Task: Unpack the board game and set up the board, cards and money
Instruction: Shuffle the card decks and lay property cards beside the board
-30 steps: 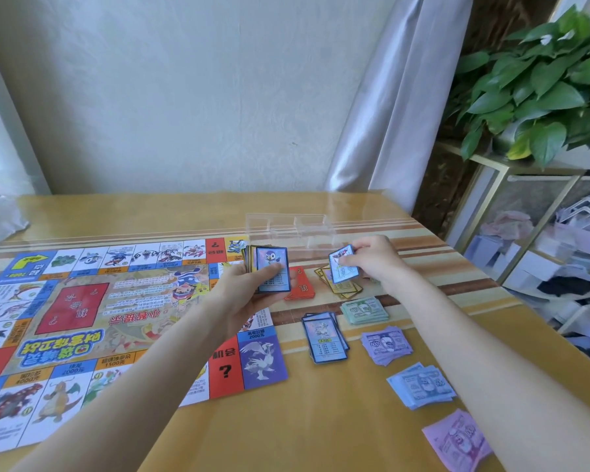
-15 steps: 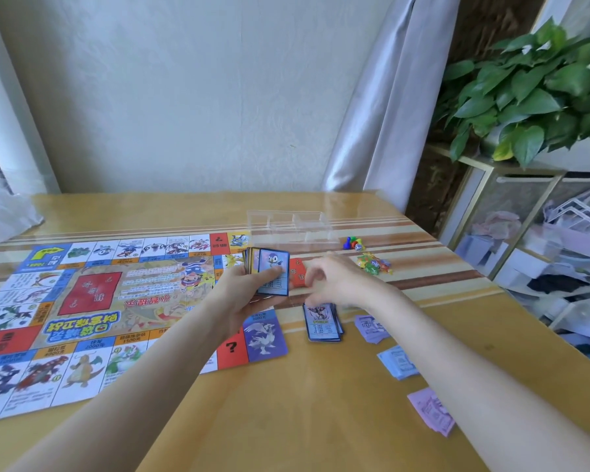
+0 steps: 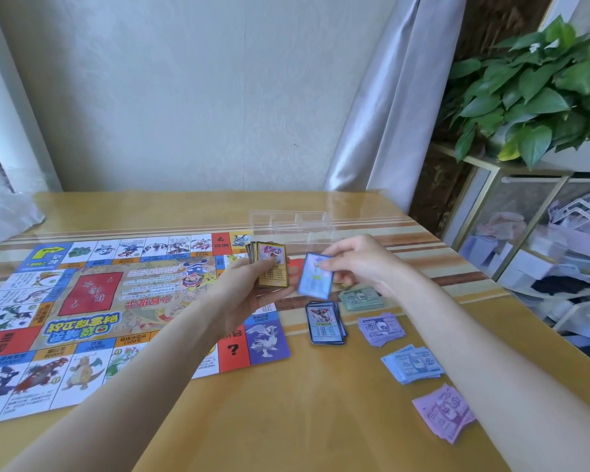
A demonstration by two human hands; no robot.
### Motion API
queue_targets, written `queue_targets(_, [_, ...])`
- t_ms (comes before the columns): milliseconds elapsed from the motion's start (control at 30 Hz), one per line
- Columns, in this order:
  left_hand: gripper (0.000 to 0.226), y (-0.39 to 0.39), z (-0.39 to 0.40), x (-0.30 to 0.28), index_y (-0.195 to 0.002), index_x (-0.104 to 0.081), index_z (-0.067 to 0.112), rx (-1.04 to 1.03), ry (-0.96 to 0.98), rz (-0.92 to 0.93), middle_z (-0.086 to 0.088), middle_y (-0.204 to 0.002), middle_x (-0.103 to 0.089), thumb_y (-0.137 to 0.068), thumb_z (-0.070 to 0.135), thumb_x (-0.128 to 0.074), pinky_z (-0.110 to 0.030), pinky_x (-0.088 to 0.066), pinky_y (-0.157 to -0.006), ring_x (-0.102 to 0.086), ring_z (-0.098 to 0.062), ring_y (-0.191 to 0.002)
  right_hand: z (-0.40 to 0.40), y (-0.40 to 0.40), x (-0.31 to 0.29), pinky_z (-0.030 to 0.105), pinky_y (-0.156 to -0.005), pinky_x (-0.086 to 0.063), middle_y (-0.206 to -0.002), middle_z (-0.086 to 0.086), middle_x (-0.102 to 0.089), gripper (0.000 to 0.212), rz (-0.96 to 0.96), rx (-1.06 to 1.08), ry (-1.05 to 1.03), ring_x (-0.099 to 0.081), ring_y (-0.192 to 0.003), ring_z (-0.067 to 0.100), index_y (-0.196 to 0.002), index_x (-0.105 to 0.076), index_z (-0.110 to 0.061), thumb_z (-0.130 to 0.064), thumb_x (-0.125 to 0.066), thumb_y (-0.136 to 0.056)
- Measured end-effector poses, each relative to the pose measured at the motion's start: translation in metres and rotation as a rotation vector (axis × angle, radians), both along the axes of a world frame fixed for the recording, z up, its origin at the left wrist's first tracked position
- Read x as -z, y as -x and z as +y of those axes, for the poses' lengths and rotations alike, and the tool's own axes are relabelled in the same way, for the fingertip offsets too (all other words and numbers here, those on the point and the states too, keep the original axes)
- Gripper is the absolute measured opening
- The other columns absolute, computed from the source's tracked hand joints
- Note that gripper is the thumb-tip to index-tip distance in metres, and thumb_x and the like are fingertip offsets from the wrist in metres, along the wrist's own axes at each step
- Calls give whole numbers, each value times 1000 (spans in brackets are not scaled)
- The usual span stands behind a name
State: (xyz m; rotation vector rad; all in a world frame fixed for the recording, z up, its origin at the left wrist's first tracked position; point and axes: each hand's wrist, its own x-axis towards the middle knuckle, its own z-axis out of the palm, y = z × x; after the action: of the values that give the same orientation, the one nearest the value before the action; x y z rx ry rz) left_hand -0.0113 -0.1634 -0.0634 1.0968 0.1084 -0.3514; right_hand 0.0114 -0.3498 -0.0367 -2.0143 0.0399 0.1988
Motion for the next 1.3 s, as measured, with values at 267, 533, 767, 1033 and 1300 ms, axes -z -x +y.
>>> queue_targets(267, [7,8,-3,10,-91,-57,1,77,-106,-1,-15,-79,-72,-92,7,-55,-40,-56,-76,-71,-25,-71,3,20,22,20,-56,-40,-80,-3,-55,24,-16,-254,734,-51,-71,13,-97,-64,-11,-15,-75,-77])
queue_targets(533, [35,-2,-9,11,-115,-55,-9,61,-131,36,-27,-111,-64,-88,12,-62,-34,-56,-74,-63,-43,-101,13,12,8,20,-42,-32,-81,3,-61,29,34,-108,0,-47,-56,14,-98,-64,-10,-37,-54,-93])
queue_targets(767, [23,-5,-4,2,-101,-61,-4,153,56,19,-22,-93,-70,-97,11,-44,-30,-59,-68,-71,-29,-81,24,6,29,17,-35,-27,-76,13,-55,24,-37,54,-110,-40,-50,12,-95,-68,-6,-28,-65,-87])
queue_targets(1033, [5,-28,-15,-6,-89,-61,0,-37,-117,-102,-16,-87,-68,-89,0,-56,-28,-59,-63,-69,-20,-69,26,-10,14,15,-50,-43,-84,2,-67,8,-222,7,-158,-58,-64,8,-94,-67,-12,-16,-62,-89])
queue_targets(1300, [8,-41,-27,-4,-89,-55,3,-87,-46,-80,-11,-78,-71,-94,7,-51,-30,-57,-69,-69,-19,-74,-15,-42,8,35,-82,-44,-84,4,-65,13,-78,183,-329,-60,-80,21,-89,-60,-13,-4,-52,-92])
